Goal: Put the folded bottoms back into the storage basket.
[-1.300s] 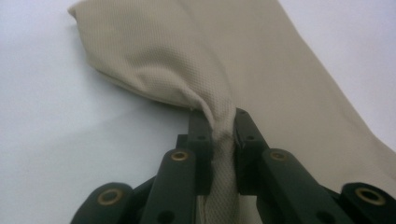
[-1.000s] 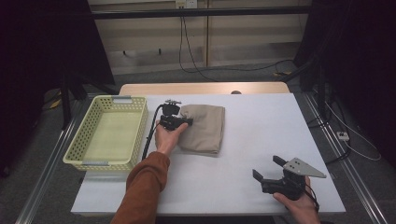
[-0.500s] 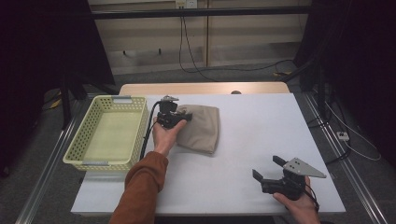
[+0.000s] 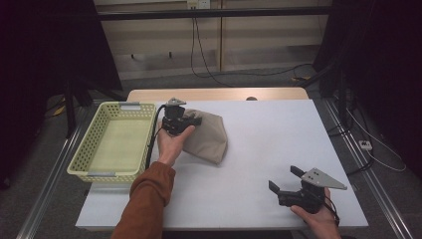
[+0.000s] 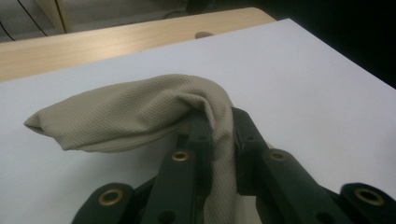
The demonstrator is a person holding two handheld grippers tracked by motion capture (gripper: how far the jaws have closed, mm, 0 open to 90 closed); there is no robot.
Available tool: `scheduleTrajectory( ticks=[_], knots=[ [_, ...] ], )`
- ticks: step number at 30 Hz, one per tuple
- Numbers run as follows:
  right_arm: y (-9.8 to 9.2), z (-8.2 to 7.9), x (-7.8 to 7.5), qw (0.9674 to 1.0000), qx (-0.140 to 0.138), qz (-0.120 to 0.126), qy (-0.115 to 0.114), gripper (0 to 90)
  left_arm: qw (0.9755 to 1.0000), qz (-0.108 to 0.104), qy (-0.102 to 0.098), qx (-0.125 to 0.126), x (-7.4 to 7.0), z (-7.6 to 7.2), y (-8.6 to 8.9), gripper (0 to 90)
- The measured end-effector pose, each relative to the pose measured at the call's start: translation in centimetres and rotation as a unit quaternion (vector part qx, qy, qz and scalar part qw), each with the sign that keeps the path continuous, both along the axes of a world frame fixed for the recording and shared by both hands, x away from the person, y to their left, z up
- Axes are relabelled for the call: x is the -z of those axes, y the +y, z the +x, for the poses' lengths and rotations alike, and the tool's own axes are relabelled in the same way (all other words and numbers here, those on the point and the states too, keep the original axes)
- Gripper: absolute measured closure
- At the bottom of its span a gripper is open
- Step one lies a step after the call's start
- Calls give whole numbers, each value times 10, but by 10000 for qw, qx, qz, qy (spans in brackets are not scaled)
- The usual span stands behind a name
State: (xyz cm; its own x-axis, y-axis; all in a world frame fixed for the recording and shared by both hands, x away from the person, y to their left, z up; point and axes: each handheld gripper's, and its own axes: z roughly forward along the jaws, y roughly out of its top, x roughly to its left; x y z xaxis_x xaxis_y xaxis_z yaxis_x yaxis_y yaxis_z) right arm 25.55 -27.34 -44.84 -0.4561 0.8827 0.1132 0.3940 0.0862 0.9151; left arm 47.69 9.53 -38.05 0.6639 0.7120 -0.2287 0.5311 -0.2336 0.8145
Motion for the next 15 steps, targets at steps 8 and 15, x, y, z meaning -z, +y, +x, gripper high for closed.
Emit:
scheduleTrajectory(
  ticks=[8, 15],
  knots=[
    [0, 0, 0, 10000, 0, -7, -16, 48, 9998, -39, -187, -4, -13, -8, 6, 812],
    [1, 0, 0, 10000, 1, -8, -20, 47, 9993, -51, -355, 63, -22, -18, 6, 812]
  ],
)
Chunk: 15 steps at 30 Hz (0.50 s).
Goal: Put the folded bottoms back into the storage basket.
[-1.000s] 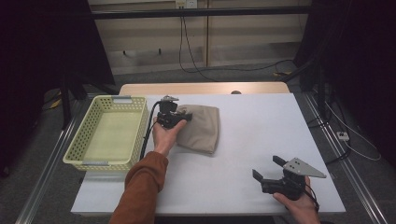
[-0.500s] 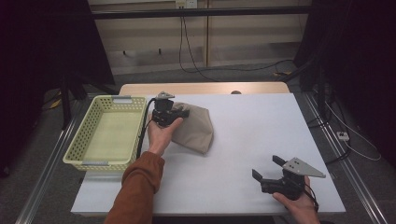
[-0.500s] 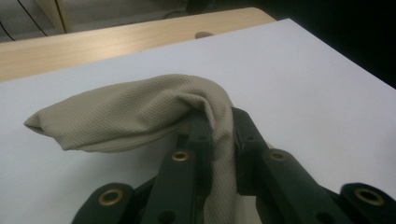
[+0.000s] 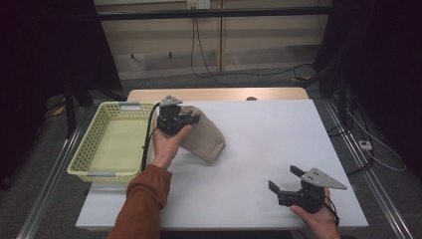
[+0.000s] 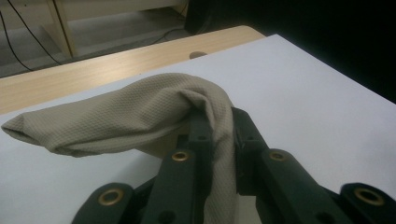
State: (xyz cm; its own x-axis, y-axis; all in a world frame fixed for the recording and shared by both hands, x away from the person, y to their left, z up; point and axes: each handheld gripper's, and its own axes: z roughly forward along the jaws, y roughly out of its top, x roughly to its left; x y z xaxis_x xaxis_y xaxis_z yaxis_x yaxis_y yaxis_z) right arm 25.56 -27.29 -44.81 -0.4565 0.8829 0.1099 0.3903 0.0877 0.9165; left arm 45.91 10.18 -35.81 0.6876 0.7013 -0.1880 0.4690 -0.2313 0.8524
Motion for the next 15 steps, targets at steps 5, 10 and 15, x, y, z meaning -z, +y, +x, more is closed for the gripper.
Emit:
scheduleTrajectory(
  ticks=[5, 10, 15],
  knots=[
    [0, -1, 0, 10000, 11, 0, -6, 47, 10000, -25, -65, -12, -5, -4, 2, 812],
    [0, -1, 0, 10000, 8, -2, -3, 47, 9998, -2, -174, -15, -11, -9, 6, 812],
    [0, -1, 0, 10000, 15, 4, -7, 47, 9996, -49, -285, -53, -18, -14, 12, 812]
  ],
)
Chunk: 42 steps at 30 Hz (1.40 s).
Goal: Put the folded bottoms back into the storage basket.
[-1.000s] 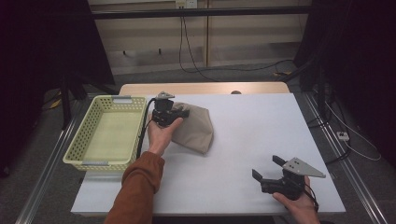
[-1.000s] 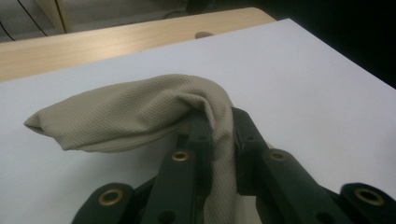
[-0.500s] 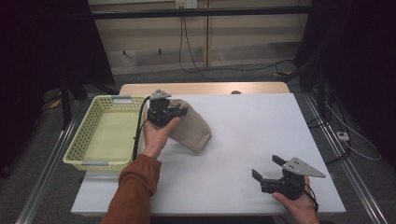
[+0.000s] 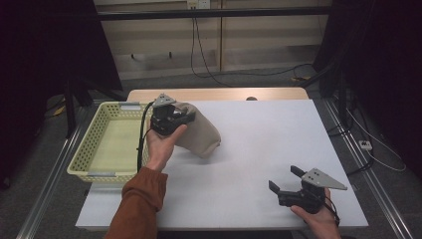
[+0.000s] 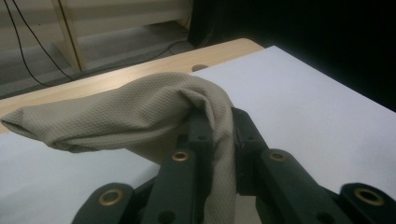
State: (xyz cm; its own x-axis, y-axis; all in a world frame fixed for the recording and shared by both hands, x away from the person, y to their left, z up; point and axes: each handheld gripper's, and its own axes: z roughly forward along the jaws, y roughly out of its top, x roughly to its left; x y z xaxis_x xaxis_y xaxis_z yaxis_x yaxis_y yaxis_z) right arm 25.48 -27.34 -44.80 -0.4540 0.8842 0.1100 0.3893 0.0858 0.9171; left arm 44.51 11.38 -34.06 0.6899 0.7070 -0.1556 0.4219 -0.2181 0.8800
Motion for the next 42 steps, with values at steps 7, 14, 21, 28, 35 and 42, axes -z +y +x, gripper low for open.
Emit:
scheduleTrajectory(
  ticks=[7, 14, 21, 28, 35, 42],
  knots=[
    [0, 0, 0, 10000, -8, -20, -18, 45, 9998, 38, -187, -91, -8, -9, 5, 812],
    [0, 0, 0, 10000, -8, -29, -29, 44, 9992, 28, -398, -82, -15, -20, 8, 812],
    [0, -1, -1, 10000, -9, -29, -35, 43, 9985, -79, -527, -140, -21, -30, 15, 812],
    [0, -1, -1, 10000, 40, -7, -56, 42, 9978, -141, -616, -198, -29, -39, 29, 812],
    [1, 0, -1, 10000, 14, -31, -48, 42, 9963, -167, -791, -286, -36, -49, 39, 812],
    [-1, 0, -1, 10000, 55, 2, -49, 40, 9958, -134, -853, -307, -39, -57, 48, 812]
  ],
)
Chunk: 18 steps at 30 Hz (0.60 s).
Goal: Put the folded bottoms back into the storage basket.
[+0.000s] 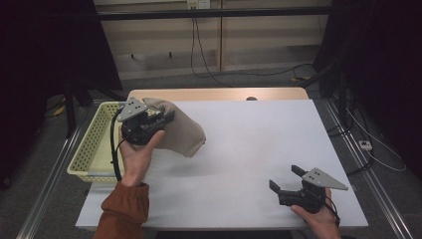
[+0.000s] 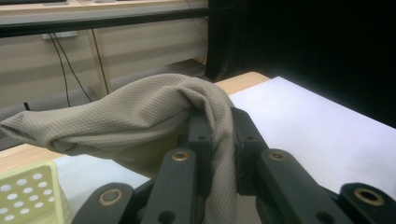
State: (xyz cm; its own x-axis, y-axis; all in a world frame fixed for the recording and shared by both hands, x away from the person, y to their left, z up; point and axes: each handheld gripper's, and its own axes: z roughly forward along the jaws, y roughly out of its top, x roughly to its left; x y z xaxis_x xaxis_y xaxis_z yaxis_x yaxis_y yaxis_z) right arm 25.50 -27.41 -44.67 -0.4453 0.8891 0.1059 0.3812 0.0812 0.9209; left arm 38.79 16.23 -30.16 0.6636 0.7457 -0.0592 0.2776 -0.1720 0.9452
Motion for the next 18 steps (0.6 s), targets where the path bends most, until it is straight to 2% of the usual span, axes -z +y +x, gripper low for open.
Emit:
scheduleTrajectory(
  ticks=[2, 15, 18],
  knots=[
    [0, 0, 0, 10000, -22, 61, 23, 39, 10000, 11, 4, 6, 0, -1, 2, 812],
    [1, -1, 0, 10000, -32, 34, 17, 39, 9999, -44, -101, -64, -11, -13, 26, 812],
    [1, -1, 0, 10000, -31, 30, 15, 39, 9998, -119, -134, -103, -14, -15, 33, 812]
  ],
)
